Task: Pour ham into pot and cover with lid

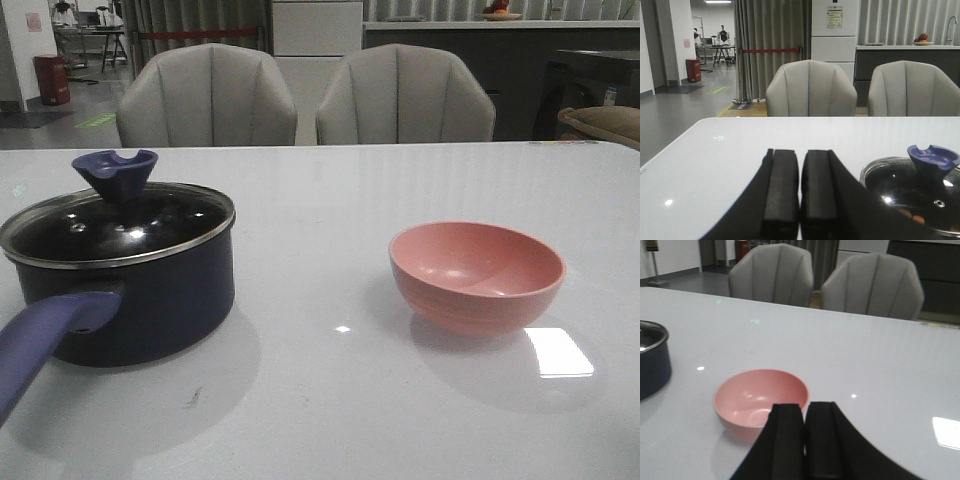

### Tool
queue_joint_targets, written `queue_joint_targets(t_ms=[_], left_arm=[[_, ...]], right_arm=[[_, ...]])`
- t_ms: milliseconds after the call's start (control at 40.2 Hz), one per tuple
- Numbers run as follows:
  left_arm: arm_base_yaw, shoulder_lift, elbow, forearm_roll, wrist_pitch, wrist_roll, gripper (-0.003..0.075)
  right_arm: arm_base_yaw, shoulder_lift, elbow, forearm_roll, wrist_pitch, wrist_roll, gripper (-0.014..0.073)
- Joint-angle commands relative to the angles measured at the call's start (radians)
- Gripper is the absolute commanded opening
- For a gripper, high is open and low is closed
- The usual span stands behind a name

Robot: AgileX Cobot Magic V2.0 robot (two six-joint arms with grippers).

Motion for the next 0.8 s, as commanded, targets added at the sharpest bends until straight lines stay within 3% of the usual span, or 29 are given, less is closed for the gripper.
queue_joint_targets(t_ms=[0,149,249,772], left_arm=[[0.001,-0.019,0.019,-0.01,-0.075,0.003,0.0114],[0.001,-0.019,0.019,-0.01,-0.075,0.003,0.0114],[0.001,-0.019,0.019,-0.01,-0.075,0.003,0.0114],[0.001,-0.019,0.019,-0.01,-0.075,0.003,0.0114]], right_arm=[[-0.061,-0.059,-0.014,-0.124,-0.042,0.108,0.015],[-0.094,-0.142,0.028,-0.299,-0.052,0.296,0.015],[-0.094,-0.145,0.051,-0.335,-0.068,0.355,0.015],[-0.094,-0.145,0.051,-0.337,-0.065,0.357,0.015]])
